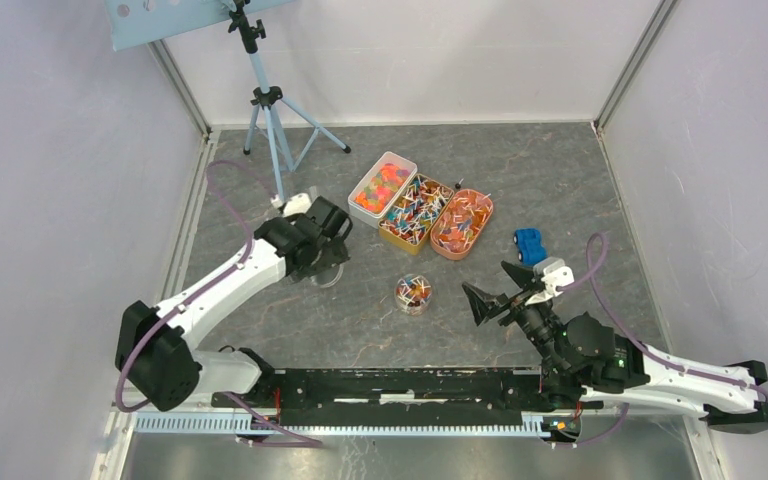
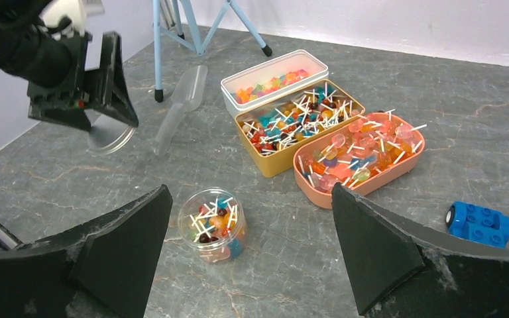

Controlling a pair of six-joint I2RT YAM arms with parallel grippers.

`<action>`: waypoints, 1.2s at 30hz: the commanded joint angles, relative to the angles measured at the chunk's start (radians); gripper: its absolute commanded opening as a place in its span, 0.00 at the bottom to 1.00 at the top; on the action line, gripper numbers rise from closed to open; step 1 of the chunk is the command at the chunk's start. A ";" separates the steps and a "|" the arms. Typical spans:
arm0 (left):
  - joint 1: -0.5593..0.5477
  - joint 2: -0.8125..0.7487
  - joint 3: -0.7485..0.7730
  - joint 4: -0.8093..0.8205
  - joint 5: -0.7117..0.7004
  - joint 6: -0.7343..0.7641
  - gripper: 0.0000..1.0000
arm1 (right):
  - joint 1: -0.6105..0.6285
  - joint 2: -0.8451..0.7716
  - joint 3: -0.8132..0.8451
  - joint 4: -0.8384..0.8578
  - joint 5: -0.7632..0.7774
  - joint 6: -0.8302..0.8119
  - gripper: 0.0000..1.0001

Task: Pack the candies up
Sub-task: Close the bottle lid on the packing bottle.

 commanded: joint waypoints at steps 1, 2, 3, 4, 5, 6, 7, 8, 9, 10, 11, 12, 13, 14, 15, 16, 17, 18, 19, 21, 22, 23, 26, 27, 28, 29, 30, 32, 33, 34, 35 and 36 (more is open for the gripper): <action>-0.094 -0.005 0.131 -0.021 -0.031 0.102 0.66 | 0.005 0.012 -0.011 0.012 0.001 0.027 0.98; -0.118 0.009 0.152 -0.021 -0.018 0.117 0.66 | 0.005 0.017 -0.011 0.010 0.001 0.030 0.98; -0.140 0.029 0.181 -0.022 -0.009 0.134 0.66 | 0.005 0.022 -0.011 0.005 0.003 0.037 0.98; -0.164 0.049 0.204 -0.021 0.007 0.145 0.66 | 0.005 0.028 -0.011 0.000 0.001 0.044 0.98; -0.186 0.075 0.233 -0.021 0.030 0.156 0.66 | 0.005 0.032 -0.010 -0.006 0.000 0.052 0.98; -0.205 0.100 0.259 -0.021 0.045 0.165 0.66 | 0.005 0.037 -0.011 -0.010 -0.002 0.060 0.98; -0.230 0.121 0.282 -0.021 0.060 0.174 0.66 | 0.005 0.040 -0.009 -0.015 -0.002 0.066 0.98; -0.259 0.148 0.310 -0.023 0.070 0.188 0.66 | 0.005 0.044 -0.006 -0.018 -0.009 0.070 0.98; -0.286 0.179 0.343 -0.037 0.073 0.196 0.66 | 0.005 0.045 -0.003 -0.024 -0.016 0.076 0.98; -0.308 0.204 0.374 -0.050 0.073 0.207 0.66 | 0.005 0.047 0.003 -0.036 -0.019 0.081 0.98; -0.336 0.236 0.412 -0.069 0.074 0.217 0.66 | 0.005 0.049 0.008 -0.048 -0.021 0.089 0.98; -0.355 0.270 0.453 -0.090 0.074 0.224 0.66 | 0.005 0.049 0.014 -0.055 -0.019 0.094 0.98; -0.378 0.299 0.485 -0.106 0.077 0.228 0.66 | 0.005 0.050 0.018 -0.062 -0.017 0.096 0.98; -0.396 0.331 0.517 -0.119 0.086 0.232 0.66 | 0.005 0.051 0.020 -0.067 -0.013 0.096 0.98; -0.414 0.356 0.546 -0.129 0.099 0.234 0.66 | 0.005 0.054 0.025 -0.073 -0.012 0.096 0.98; -0.430 0.384 0.571 -0.140 0.103 0.234 0.66 | 0.005 0.058 0.031 -0.077 -0.010 0.096 0.98; -0.444 0.409 0.598 -0.151 0.103 0.239 0.66 | 0.005 0.062 0.037 -0.083 -0.007 0.097 0.98; -0.458 0.430 0.624 -0.160 0.102 0.242 0.66 | 0.005 0.065 0.044 -0.089 -0.006 0.100 0.98; -0.470 0.452 0.642 -0.169 0.100 0.243 0.66 | 0.005 0.068 0.049 -0.097 -0.006 0.103 0.98; -0.485 0.487 0.672 -0.188 0.098 0.248 0.66 | 0.004 0.065 0.051 -0.104 -0.006 0.112 0.98; -0.489 0.505 0.684 -0.194 0.099 0.250 0.67 | 0.005 0.061 0.048 -0.106 -0.006 0.113 0.98; -0.494 0.520 0.693 -0.199 0.099 0.252 0.67 | 0.005 0.056 0.041 -0.106 -0.004 0.117 0.98; -0.503 0.550 0.710 -0.212 0.092 0.254 0.67 | 0.004 0.035 0.024 -0.106 -0.002 0.125 0.98; -0.503 0.556 0.711 -0.212 0.090 0.254 0.68 | 0.005 0.028 0.020 -0.109 -0.002 0.126 0.98; -0.503 0.561 0.713 -0.212 0.091 0.253 0.68 | 0.005 0.019 0.018 -0.111 -0.003 0.128 0.98; -0.502 0.565 0.714 -0.212 0.094 0.254 0.68 | 0.005 0.010 0.018 -0.115 -0.004 0.128 0.98; -0.503 0.567 0.714 -0.212 0.097 0.253 0.68 | 0.004 0.002 0.020 -0.120 -0.003 0.129 0.98; -0.502 0.572 0.716 -0.212 0.098 0.254 0.68 | 0.004 -0.013 0.019 -0.127 0.003 0.132 0.98; -0.504 0.575 0.714 -0.211 0.095 0.254 0.68 | 0.005 -0.020 0.017 -0.128 0.005 0.132 0.98; -0.504 0.578 0.711 -0.210 0.091 0.254 0.68 | 0.005 -0.026 0.013 -0.126 0.007 0.133 0.98; -0.505 0.581 0.710 -0.210 0.087 0.254 0.68 | 0.005 -0.030 0.010 -0.124 0.009 0.133 0.98; -0.503 0.587 0.710 -0.210 0.084 0.255 0.69 | 0.005 -0.033 0.006 -0.121 0.009 0.133 0.98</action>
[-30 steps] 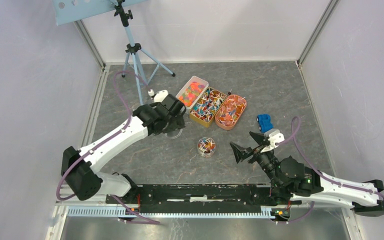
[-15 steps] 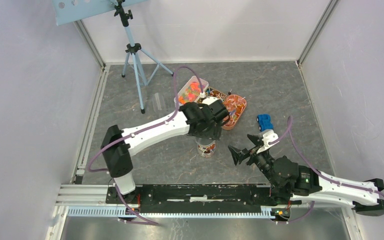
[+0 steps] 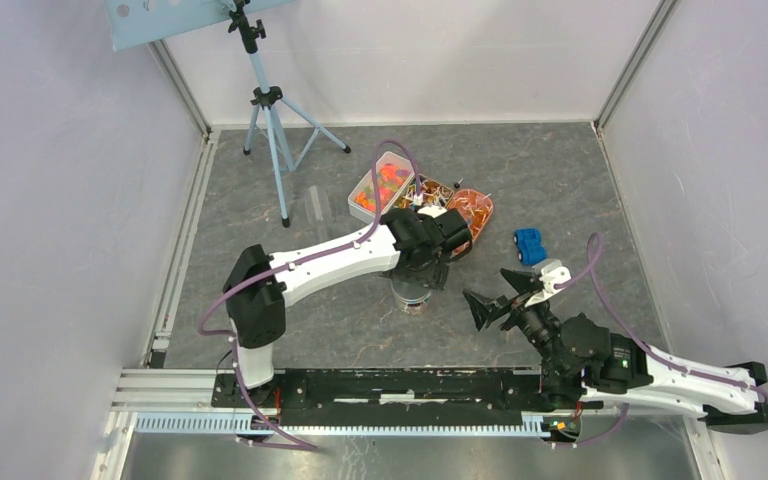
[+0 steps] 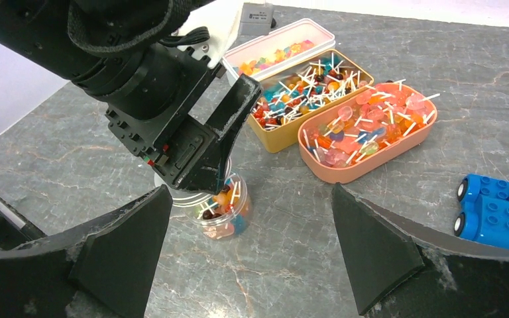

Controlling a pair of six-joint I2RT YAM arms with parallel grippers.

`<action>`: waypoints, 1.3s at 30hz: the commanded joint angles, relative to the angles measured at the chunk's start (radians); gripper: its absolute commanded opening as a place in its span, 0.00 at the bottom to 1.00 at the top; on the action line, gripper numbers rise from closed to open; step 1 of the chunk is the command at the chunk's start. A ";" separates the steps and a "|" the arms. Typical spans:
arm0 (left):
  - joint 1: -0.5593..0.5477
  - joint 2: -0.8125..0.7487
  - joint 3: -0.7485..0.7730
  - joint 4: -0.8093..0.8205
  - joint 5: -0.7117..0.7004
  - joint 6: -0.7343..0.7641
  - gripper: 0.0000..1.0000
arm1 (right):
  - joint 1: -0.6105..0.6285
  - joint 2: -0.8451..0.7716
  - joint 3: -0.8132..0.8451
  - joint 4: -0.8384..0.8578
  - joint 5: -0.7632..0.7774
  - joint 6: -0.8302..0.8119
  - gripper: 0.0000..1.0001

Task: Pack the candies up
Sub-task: Close the bottle lid on the packing bottle.

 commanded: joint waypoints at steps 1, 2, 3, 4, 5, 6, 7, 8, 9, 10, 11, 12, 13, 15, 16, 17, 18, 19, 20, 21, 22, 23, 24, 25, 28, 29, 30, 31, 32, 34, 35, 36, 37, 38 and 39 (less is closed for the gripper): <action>-0.005 0.025 0.034 -0.009 -0.008 0.046 0.69 | 0.004 -0.023 0.000 0.015 0.016 0.016 0.98; -0.005 0.030 0.033 -0.008 -0.008 0.044 0.69 | 0.004 -0.023 -0.004 0.014 0.015 0.017 0.98; -0.005 0.034 0.032 -0.006 -0.011 0.041 0.70 | 0.004 -0.022 -0.004 0.009 0.016 0.019 0.98; -0.004 0.035 0.025 0.000 -0.012 0.039 0.70 | 0.005 -0.023 -0.003 0.007 0.018 0.021 0.98; -0.005 0.034 0.017 0.012 -0.012 0.038 0.71 | 0.005 -0.023 -0.003 0.003 0.018 0.021 0.98; -0.004 0.034 0.011 0.021 -0.011 0.037 0.71 | 0.005 -0.024 0.000 0.002 0.018 0.022 0.98; -0.004 0.036 0.008 0.027 -0.011 0.038 0.71 | 0.005 -0.024 0.002 0.001 0.019 0.021 0.98; -0.005 0.041 0.009 0.029 -0.011 0.037 0.71 | 0.005 -0.027 0.005 -0.001 0.020 0.019 0.98; -0.005 0.046 0.012 0.029 -0.008 0.038 0.71 | 0.005 -0.029 0.007 -0.002 0.022 0.017 0.98; -0.005 0.049 0.012 0.029 -0.010 0.039 0.71 | 0.005 -0.031 0.010 -0.006 0.025 0.016 0.98; -0.004 0.052 0.012 0.029 -0.011 0.038 0.72 | 0.005 -0.032 0.011 -0.008 0.027 0.015 0.98; -0.004 0.053 0.013 0.028 -0.010 0.036 0.72 | 0.004 -0.034 0.013 -0.012 0.030 0.015 0.98; -0.004 0.054 0.013 0.028 -0.009 0.036 0.73 | 0.005 -0.034 0.012 -0.011 0.032 0.014 0.98; -0.005 0.060 0.013 0.029 -0.004 0.036 0.74 | 0.005 -0.035 0.008 -0.003 0.032 0.013 0.98; -0.004 0.063 0.011 0.029 -0.005 0.035 0.75 | 0.005 -0.035 0.006 0.001 0.032 0.011 0.98; -0.004 0.068 0.007 0.031 -0.008 0.033 0.76 | 0.005 -0.033 0.005 0.006 0.029 0.010 0.98; -0.004 0.071 0.003 0.036 -0.007 0.032 0.77 | 0.004 -0.033 0.006 0.007 0.026 0.008 0.98; -0.004 0.073 -0.003 0.044 -0.005 0.031 0.77 | 0.004 -0.030 0.008 0.007 0.025 0.008 0.98; -0.004 0.074 -0.008 0.054 -0.001 0.031 0.78 | 0.004 -0.028 0.010 0.006 0.023 0.008 0.98; -0.004 0.077 -0.011 0.059 0.000 0.031 0.78 | 0.005 -0.026 0.012 0.004 0.023 0.008 0.98; -0.004 0.082 -0.010 0.064 0.005 0.031 0.79 | 0.005 -0.026 0.013 0.005 0.023 0.009 0.98; -0.004 0.087 -0.011 0.067 0.006 0.033 0.79 | 0.005 -0.026 0.013 0.004 0.024 0.011 0.98; -0.004 0.092 -0.009 0.067 0.006 0.034 0.79 | 0.005 -0.027 0.012 0.005 0.021 0.011 0.98; -0.004 0.098 -0.008 0.067 0.006 0.037 0.80 | 0.005 -0.027 0.013 0.006 0.019 0.011 0.98; -0.003 0.106 -0.012 0.066 0.006 0.036 0.86 | 0.004 -0.026 0.015 0.008 0.013 0.008 0.98; -0.003 0.108 -0.013 0.066 0.006 0.037 0.90 | 0.005 -0.026 0.017 0.007 0.012 0.007 0.98; -0.004 0.110 -0.016 0.067 0.005 0.037 0.91 | 0.005 -0.025 0.017 0.007 0.012 0.005 0.98; -0.003 0.110 -0.018 0.067 0.003 0.036 0.92 | 0.005 -0.025 0.018 0.005 0.011 0.005 0.98; -0.002 0.111 -0.019 0.066 0.001 0.037 0.92 | 0.005 -0.025 0.017 0.008 0.010 0.005 0.98; -0.001 0.113 -0.017 0.064 0.004 0.040 0.96 | 0.005 -0.021 0.016 0.009 0.007 0.005 0.98; -0.002 0.111 -0.015 0.064 0.007 0.040 0.99 | 0.004 -0.020 0.015 0.011 0.005 0.007 0.98; -0.001 0.107 -0.014 0.064 0.007 0.042 1.00 | 0.004 -0.017 0.014 0.011 0.003 0.006 0.98; -0.001 0.102 -0.012 0.064 0.003 0.042 1.00 | 0.004 -0.014 0.013 0.013 0.000 0.007 0.98; -0.002 0.095 -0.009 0.063 -0.001 0.044 1.00 | 0.005 -0.010 0.013 0.013 -0.003 0.006 0.98; -0.001 0.088 -0.003 0.063 -0.006 0.049 1.00 | 0.005 -0.007 0.013 0.015 -0.007 0.007 0.98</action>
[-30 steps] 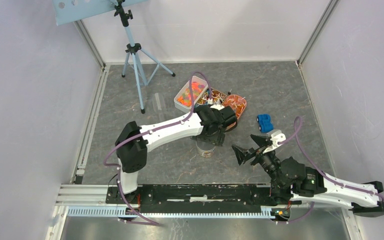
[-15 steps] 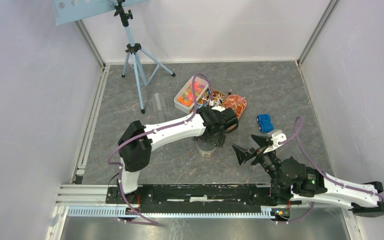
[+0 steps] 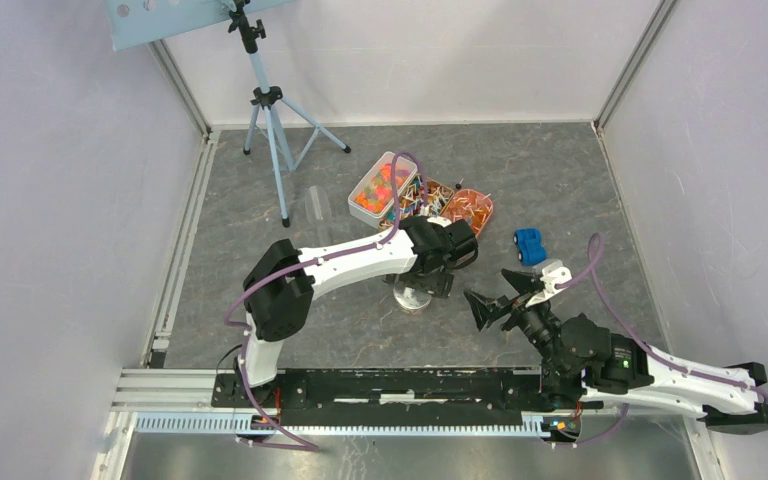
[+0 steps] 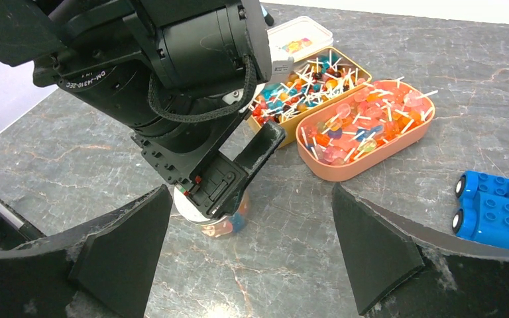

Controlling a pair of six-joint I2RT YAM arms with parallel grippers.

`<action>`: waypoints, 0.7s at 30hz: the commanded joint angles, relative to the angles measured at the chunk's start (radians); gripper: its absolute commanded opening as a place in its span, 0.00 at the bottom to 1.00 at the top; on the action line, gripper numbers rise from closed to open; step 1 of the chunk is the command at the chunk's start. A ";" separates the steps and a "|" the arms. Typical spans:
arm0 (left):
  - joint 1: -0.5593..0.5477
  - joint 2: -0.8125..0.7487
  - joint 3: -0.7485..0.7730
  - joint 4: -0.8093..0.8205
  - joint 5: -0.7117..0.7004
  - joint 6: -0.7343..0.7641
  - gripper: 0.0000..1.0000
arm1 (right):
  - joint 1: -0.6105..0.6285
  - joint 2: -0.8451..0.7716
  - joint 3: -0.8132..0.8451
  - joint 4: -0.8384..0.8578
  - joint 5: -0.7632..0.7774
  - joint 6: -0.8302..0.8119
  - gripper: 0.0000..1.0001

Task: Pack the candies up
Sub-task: Close the bottle lid on the packing bottle.

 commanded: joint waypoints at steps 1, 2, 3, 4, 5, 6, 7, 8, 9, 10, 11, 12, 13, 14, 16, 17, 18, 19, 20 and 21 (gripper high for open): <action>0.000 -0.031 0.019 0.014 -0.010 0.051 1.00 | 0.005 0.019 0.014 0.030 -0.017 -0.002 0.98; 0.003 -0.039 0.027 0.010 -0.014 0.056 1.00 | 0.005 0.025 0.014 0.036 -0.018 -0.001 0.98; 0.010 -0.046 0.037 0.003 -0.021 0.058 1.00 | 0.005 0.030 0.013 0.039 -0.021 -0.001 0.98; 0.016 -0.057 0.043 -0.003 -0.028 0.061 1.00 | 0.005 0.036 0.013 0.041 -0.026 -0.001 0.98; 0.027 -0.070 0.052 -0.010 -0.030 0.065 1.00 | 0.005 0.042 0.011 0.042 -0.030 0.000 0.98; 0.040 -0.085 0.056 -0.012 -0.029 0.070 1.00 | 0.005 0.050 0.011 0.043 -0.035 0.005 0.98; 0.060 -0.109 0.056 -0.013 -0.022 0.078 1.00 | 0.005 0.056 0.010 0.042 -0.038 0.009 0.98; 0.077 -0.132 0.053 -0.009 -0.013 0.086 0.99 | 0.005 0.063 0.010 0.044 -0.039 0.013 0.98; 0.102 -0.164 0.047 -0.002 -0.006 0.096 0.99 | 0.005 0.071 0.010 0.045 -0.040 0.017 0.98; 0.127 -0.194 0.035 0.011 0.000 0.108 0.98 | 0.004 0.078 0.010 0.050 -0.039 0.020 0.98; 0.149 -0.236 0.015 0.033 0.007 0.123 0.98 | 0.005 0.085 0.009 0.057 -0.038 0.024 0.98; 0.177 -0.280 -0.005 0.055 0.017 0.141 0.98 | 0.005 0.092 0.007 0.065 -0.038 0.024 0.98; 0.201 -0.319 -0.034 0.087 0.034 0.156 0.97 | 0.005 0.102 0.004 0.077 -0.039 0.024 0.98; 0.231 -0.367 -0.063 0.119 0.067 0.177 0.97 | 0.005 0.112 0.002 0.088 -0.039 0.023 0.98; 0.286 -0.461 -0.139 0.196 0.143 0.218 0.97 | 0.005 0.145 0.002 0.111 -0.037 0.016 0.98; 0.317 -0.509 -0.183 0.236 0.186 0.238 0.96 | 0.004 0.163 0.003 0.127 -0.035 0.012 0.98; 0.340 -0.544 -0.229 0.272 0.218 0.249 0.95 | 0.005 0.187 0.006 0.144 -0.037 0.007 0.98; 0.364 -0.586 -0.266 0.297 0.244 0.257 0.94 | 0.004 0.212 0.008 0.153 -0.039 0.004 0.98; 0.384 -0.617 -0.312 0.328 0.277 0.257 0.93 | 0.005 0.248 0.017 0.163 -0.042 0.002 0.98; 0.407 -0.652 -0.360 0.361 0.318 0.249 0.92 | 0.005 0.285 0.027 0.168 -0.044 0.004 0.98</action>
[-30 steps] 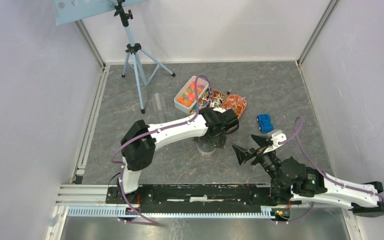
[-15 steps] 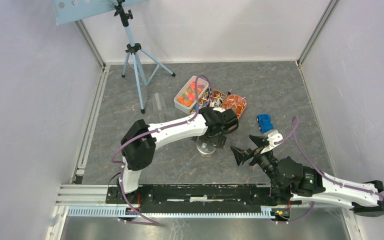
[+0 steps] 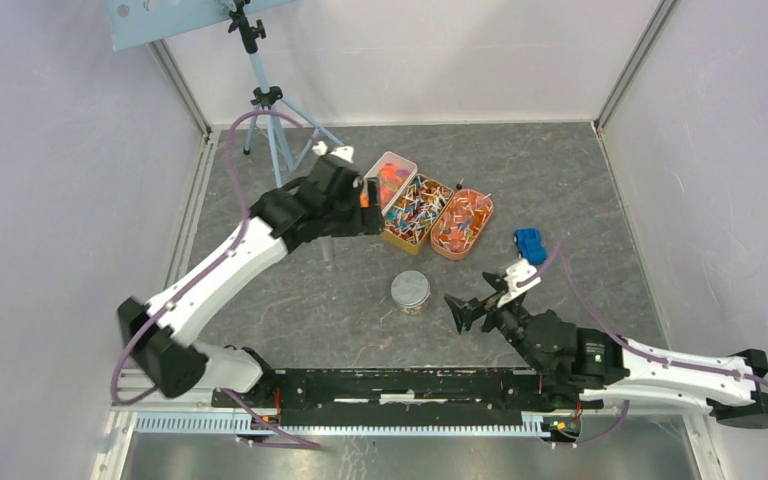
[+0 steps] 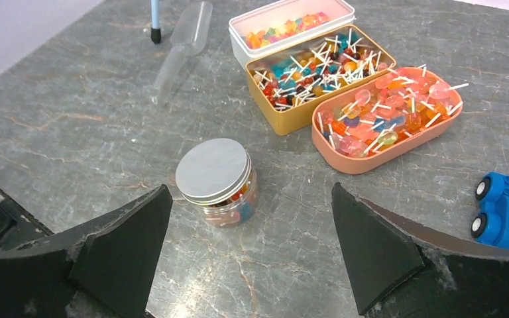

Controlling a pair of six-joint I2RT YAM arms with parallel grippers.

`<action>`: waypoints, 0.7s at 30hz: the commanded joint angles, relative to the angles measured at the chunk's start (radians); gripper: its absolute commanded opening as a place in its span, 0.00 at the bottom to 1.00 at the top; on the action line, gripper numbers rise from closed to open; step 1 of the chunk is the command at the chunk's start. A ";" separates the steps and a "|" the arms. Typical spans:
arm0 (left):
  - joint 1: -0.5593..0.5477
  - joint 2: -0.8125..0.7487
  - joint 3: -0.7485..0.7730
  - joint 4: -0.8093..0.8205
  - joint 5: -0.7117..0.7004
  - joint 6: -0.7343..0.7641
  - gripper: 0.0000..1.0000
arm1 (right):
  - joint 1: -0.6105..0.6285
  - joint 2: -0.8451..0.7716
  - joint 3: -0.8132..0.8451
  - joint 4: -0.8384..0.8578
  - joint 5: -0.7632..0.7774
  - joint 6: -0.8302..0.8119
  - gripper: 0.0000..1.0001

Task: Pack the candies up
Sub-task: Close the bottle lid on the packing bottle.

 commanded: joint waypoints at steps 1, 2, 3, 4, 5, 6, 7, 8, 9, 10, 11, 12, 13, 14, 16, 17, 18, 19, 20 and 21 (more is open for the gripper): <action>0.069 -0.118 -0.175 0.178 0.224 0.057 0.91 | 0.004 0.129 0.046 0.080 -0.011 0.000 0.98; 0.094 -0.143 -0.219 0.214 0.299 0.034 0.89 | 0.004 0.168 0.064 0.078 -0.012 0.001 0.98; 0.126 -0.166 -0.273 0.251 0.371 0.003 0.86 | 0.004 0.201 0.086 0.079 -0.012 0.003 0.98; 0.150 -0.182 -0.339 0.314 0.465 -0.027 0.83 | 0.003 0.236 0.101 0.083 -0.013 0.003 0.98; 0.169 -0.201 -0.392 0.376 0.541 -0.061 0.79 | 0.002 0.265 0.114 0.094 -0.015 -0.003 0.98; 0.174 -0.214 -0.445 0.432 0.573 -0.086 0.76 | -0.004 0.299 0.125 0.099 -0.019 -0.008 0.98; 0.175 -0.222 -0.480 0.472 0.589 -0.110 0.74 | -0.021 0.328 0.135 0.102 -0.028 -0.012 0.98; 0.175 -0.222 -0.517 0.499 0.604 -0.124 0.73 | -0.044 0.358 0.142 0.105 -0.056 -0.013 0.98; 0.175 -0.217 -0.540 0.519 0.615 -0.128 0.72 | -0.088 0.384 0.145 0.109 -0.093 -0.010 0.98; 0.175 -0.202 -0.557 0.522 0.620 -0.127 0.71 | -0.126 0.400 0.143 0.121 -0.157 -0.004 0.98; 0.173 -0.187 -0.570 0.524 0.627 -0.125 0.70 | -0.175 0.413 0.134 0.142 -0.222 0.008 0.98; 0.172 -0.174 -0.585 0.538 0.638 -0.125 0.69 | -0.218 0.417 0.121 0.167 -0.280 0.019 0.96; 0.170 -0.162 -0.600 0.559 0.653 -0.124 0.68 | -0.267 0.419 0.100 0.204 -0.349 0.032 0.94; 0.170 -0.154 -0.610 0.570 0.654 -0.123 0.67 | -0.310 0.423 0.084 0.237 -0.401 0.042 0.90; 0.165 -0.142 -0.624 0.587 0.640 -0.117 0.66 | -0.376 0.439 0.060 0.278 -0.490 0.058 0.84; 0.161 -0.137 -0.633 0.599 0.631 -0.117 0.65 | -0.395 0.453 0.053 0.294 -0.534 0.061 0.81; 0.153 -0.128 -0.640 0.612 0.622 -0.121 0.63 | -0.413 0.473 0.051 0.304 -0.558 0.061 0.77; 0.147 -0.117 -0.643 0.630 0.624 -0.124 0.60 | -0.424 0.487 0.051 0.309 -0.576 0.059 0.72; 0.141 -0.103 -0.646 0.643 0.623 -0.125 0.58 | -0.434 0.505 0.050 0.315 -0.586 0.059 0.67; 0.133 -0.092 -0.649 0.657 0.615 -0.129 0.56 | -0.446 0.520 0.045 0.324 -0.597 0.061 0.61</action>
